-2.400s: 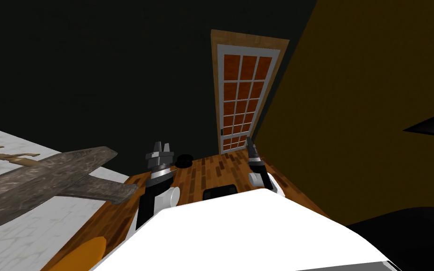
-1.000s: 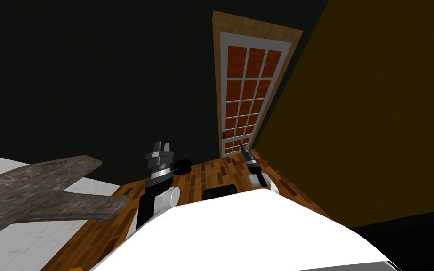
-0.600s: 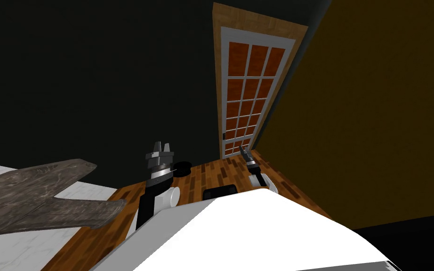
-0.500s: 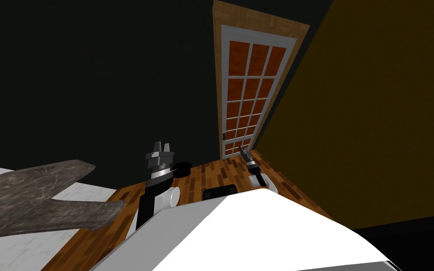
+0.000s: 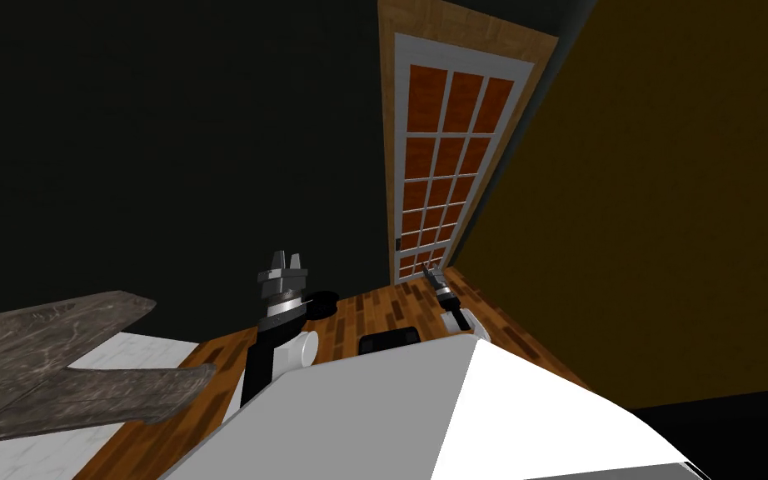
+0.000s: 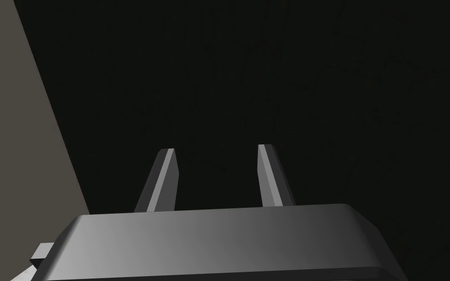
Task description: Pull the door open
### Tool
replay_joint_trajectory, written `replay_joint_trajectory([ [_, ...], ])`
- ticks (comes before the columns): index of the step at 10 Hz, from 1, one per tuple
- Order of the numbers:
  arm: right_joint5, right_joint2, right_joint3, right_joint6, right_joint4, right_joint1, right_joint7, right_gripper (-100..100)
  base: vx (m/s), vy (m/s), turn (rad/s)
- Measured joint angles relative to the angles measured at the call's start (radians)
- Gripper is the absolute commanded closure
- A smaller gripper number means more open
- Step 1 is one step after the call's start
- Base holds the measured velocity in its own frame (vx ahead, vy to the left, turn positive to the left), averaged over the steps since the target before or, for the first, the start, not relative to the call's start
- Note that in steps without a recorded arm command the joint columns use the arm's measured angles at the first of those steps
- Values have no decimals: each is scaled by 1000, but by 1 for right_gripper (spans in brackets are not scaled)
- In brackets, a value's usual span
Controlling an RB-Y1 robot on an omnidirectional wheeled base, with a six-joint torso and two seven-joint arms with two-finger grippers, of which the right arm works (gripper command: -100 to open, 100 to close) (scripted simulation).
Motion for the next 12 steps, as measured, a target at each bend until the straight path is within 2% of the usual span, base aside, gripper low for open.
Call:
replay_joint_trajectory([
  [5, 45, -11, -17, -33, 115, -37, 81, -100, 89, 12, -10],
  [8, 62, -17, -24, -54, 167, -50, 112, -100, 82, 22, -12],
  [10, 79, -17, -32, -70, 225, -74, 147, -100, 96, 7, -10],
  [12, 94, -21, -38, -85, 266, -84, 174, -100, 102, 21, -12],
])
